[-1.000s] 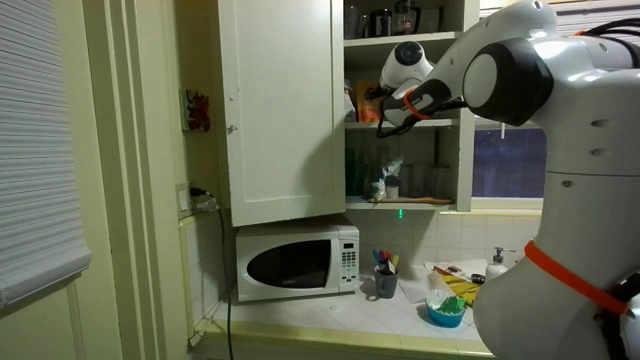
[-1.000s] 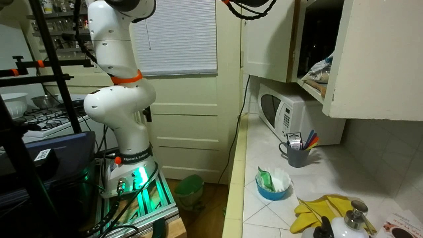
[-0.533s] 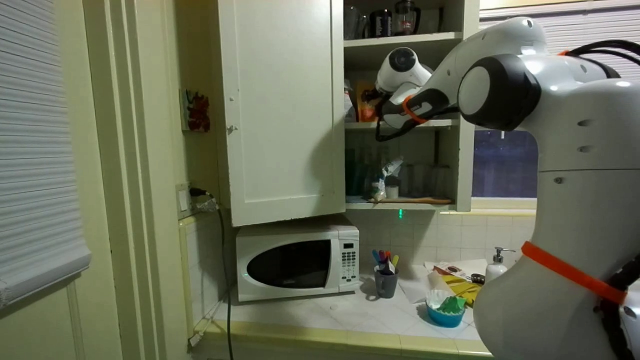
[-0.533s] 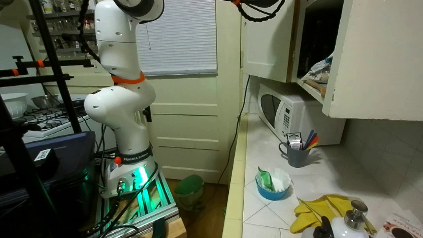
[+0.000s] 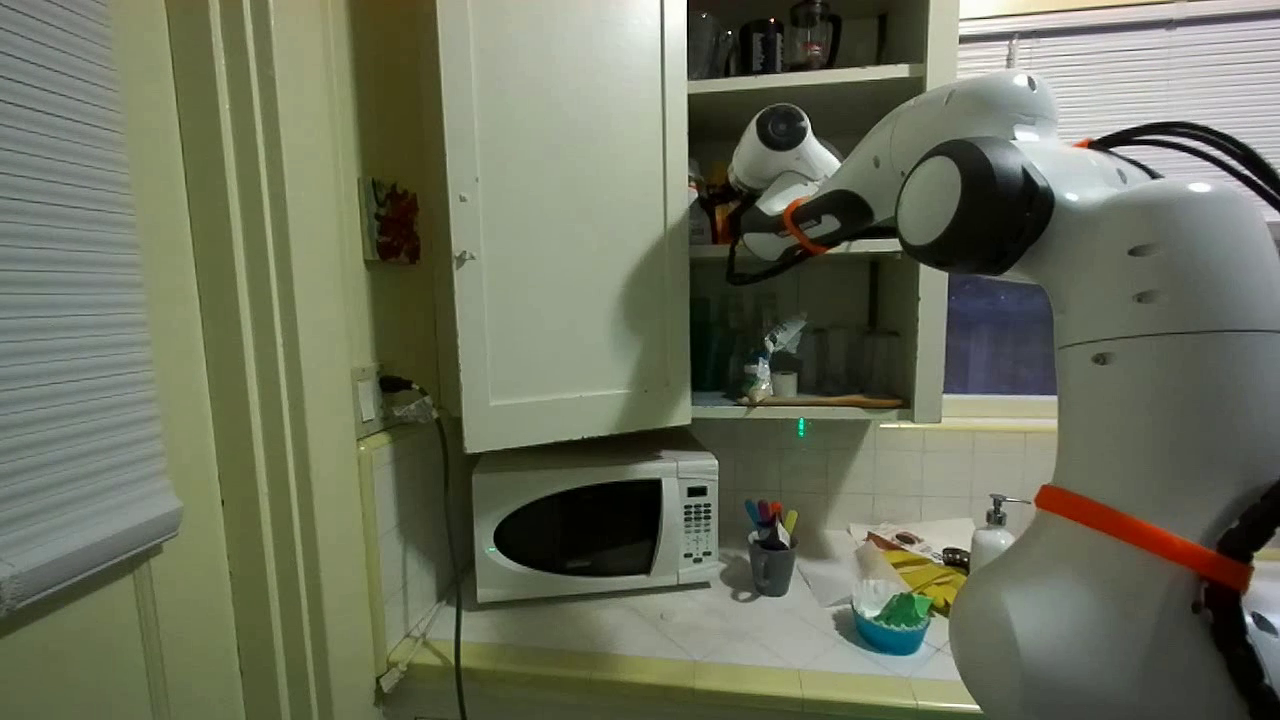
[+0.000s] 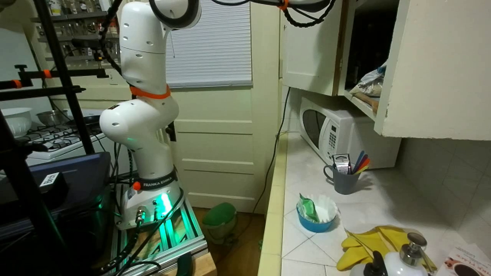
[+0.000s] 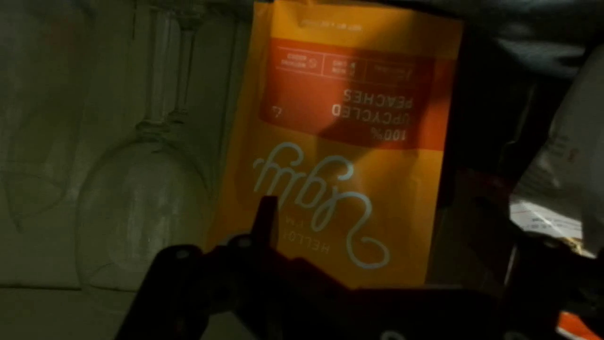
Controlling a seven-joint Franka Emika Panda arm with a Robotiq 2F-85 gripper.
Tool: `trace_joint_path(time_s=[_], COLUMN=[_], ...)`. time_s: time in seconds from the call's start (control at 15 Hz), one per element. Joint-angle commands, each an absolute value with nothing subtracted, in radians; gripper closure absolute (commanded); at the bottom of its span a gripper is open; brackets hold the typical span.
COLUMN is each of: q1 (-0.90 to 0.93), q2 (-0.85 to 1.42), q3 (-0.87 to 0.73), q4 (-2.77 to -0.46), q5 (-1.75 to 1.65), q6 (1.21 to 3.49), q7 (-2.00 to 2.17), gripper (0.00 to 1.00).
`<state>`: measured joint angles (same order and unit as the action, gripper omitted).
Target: Move the orange packet to the bottom shelf
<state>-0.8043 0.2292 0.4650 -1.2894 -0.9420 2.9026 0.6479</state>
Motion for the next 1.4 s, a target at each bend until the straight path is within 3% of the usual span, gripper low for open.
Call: trace_joint_path(time_s=[0.0,1.33], q1=[-0.761,-0.513], q2=[0.315,0.455], q3=[0.468,0.312], q4=[-1.176,-0.886], q5=[-0.956,-1.197], q6=[2.843,2.517], q7=[0.631,0.701], gripper=[0.00,0.02])
